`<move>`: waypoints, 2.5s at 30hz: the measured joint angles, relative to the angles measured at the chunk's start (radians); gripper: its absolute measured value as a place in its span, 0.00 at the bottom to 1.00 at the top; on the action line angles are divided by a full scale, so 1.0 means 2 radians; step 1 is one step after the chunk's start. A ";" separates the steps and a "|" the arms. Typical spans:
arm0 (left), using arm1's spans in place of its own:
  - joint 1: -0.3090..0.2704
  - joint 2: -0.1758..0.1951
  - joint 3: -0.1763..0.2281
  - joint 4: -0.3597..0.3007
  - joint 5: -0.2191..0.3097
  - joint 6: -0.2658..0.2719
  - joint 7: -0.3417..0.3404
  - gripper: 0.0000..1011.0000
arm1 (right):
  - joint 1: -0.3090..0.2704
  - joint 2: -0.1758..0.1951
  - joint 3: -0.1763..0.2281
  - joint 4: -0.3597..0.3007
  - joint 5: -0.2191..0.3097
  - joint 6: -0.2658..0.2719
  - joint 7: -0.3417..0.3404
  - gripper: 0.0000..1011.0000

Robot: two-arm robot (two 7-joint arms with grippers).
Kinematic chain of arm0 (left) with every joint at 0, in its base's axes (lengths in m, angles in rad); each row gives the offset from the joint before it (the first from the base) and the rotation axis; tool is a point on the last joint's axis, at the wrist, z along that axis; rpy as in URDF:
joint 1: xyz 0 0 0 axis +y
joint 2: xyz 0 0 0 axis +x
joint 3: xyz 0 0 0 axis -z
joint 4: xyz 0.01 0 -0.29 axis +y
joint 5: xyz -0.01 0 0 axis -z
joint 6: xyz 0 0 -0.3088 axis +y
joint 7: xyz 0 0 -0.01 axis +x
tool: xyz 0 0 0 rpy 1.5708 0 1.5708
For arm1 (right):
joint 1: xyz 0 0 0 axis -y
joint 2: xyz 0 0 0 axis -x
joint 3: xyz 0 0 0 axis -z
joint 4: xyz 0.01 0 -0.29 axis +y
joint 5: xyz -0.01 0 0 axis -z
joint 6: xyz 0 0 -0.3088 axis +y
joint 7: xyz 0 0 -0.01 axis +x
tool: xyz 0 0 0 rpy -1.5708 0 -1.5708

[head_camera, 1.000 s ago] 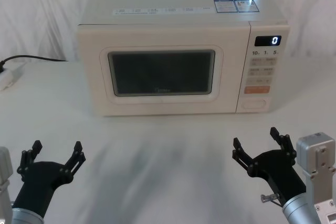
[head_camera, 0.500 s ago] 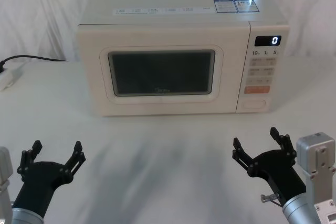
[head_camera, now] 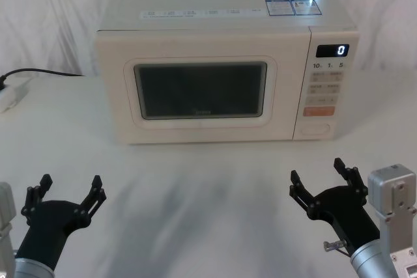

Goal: Press the button to open the microwave door with one hand; close the microwave door with the other hand.

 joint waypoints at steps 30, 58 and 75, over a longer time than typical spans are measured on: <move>0.000 0.000 0.000 0.000 0.000 0.000 0.000 0.99 | 0.000 0.000 0.000 0.000 0.000 0.000 0.000 0.10; 0.000 0.000 0.000 0.000 0.000 0.000 0.000 0.99 | 0.000 0.000 0.000 0.000 0.000 0.000 0.000 0.00; 0.000 0.000 0.000 0.000 0.000 0.000 0.000 0.99 | 0.021 -0.030 0.016 0.017 -0.014 0.034 -0.007 0.00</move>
